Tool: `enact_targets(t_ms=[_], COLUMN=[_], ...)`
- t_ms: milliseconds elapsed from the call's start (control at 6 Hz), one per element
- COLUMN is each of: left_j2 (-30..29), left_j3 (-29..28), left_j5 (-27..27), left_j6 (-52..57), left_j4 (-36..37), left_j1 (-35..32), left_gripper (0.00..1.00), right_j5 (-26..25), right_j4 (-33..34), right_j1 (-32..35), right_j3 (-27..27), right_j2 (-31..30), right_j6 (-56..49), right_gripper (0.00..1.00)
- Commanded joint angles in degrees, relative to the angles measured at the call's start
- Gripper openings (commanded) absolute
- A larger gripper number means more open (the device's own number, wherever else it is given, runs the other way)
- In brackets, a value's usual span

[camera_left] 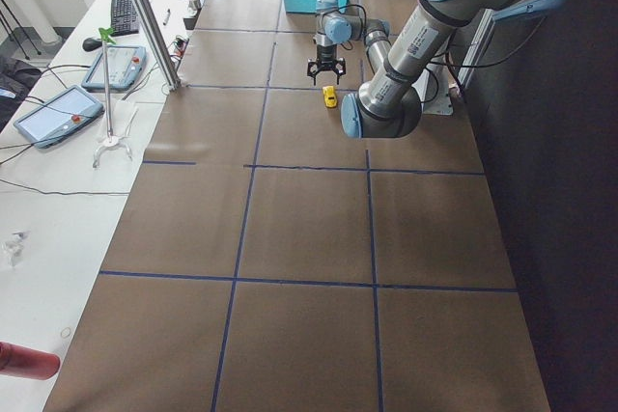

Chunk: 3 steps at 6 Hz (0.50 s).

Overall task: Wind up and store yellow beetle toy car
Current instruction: 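Lower the left gripper down onto the top of the yellow car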

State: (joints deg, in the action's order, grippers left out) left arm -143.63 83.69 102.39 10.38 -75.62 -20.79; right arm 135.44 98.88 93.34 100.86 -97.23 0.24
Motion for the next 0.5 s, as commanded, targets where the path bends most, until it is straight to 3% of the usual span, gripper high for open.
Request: enact_targets(t_ms=[0,167,333], left_j2=[0.0,0.2,0.2], left_j3=[-1.7,-2.0,-2.2], left_j5=[-0.2,-0.6,-2.1], left_j6=[-0.8,-0.4,-0.4], left_j4=[-0.2,-0.4,-0.7], left_j1=[1.0,1.0,1.0], left_gripper=[0.94,0.88,0.7], right_j5=[0.0,0.0,0.0], right_j4=[-0.1,-0.1,-0.1], right_j1=[0.0,0.0,0.0], right_j3=[0.0,0.0,0.1], right_j2=[0.0,0.0,0.1], right_j6=[0.0,0.0,0.0], right_gripper=[1.0,1.0,1.0])
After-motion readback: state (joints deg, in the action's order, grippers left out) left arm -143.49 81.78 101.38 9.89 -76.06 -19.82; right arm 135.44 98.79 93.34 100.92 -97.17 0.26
